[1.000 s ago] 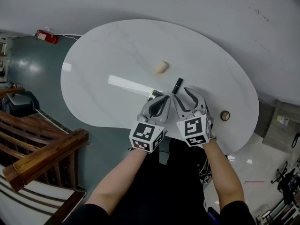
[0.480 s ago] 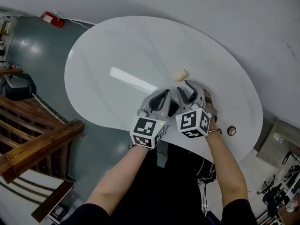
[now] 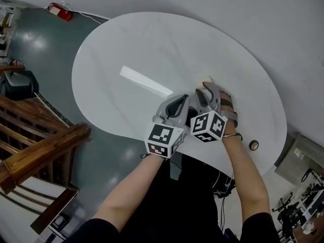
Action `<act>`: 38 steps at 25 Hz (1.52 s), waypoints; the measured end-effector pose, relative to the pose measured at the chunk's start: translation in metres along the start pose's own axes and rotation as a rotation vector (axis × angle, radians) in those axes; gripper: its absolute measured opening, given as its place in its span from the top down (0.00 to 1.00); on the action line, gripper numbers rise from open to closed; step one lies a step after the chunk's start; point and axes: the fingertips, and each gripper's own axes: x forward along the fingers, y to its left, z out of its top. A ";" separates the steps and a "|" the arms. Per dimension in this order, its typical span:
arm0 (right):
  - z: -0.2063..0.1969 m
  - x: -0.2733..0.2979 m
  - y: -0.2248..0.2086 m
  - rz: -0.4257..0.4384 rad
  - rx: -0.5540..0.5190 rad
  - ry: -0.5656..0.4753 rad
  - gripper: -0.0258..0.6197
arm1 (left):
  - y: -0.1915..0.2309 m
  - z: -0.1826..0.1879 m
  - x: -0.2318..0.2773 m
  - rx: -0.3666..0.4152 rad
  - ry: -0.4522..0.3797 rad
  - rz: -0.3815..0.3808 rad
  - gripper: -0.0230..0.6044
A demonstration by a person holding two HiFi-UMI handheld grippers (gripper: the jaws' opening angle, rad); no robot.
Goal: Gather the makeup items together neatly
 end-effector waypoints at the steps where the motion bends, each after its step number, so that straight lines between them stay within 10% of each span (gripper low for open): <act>1: -0.001 0.002 0.000 -0.001 -0.006 0.005 0.73 | 0.001 0.000 0.001 -0.002 0.000 -0.001 0.95; 10: -0.004 0.006 -0.003 0.005 0.074 0.006 0.81 | 0.003 -0.007 0.006 -0.027 0.007 -0.009 0.95; 17: -0.002 -0.005 -0.018 0.035 0.332 -0.059 0.84 | 0.004 -0.006 0.004 -0.033 0.001 -0.004 0.95; 25: -0.008 -0.047 -0.039 0.171 0.922 -0.224 0.83 | -0.020 0.006 0.001 0.002 -0.010 -0.045 0.95; 38: -0.074 -0.131 -0.026 0.045 1.163 -0.270 0.83 | -0.117 -0.010 0.002 0.111 0.044 -0.234 0.95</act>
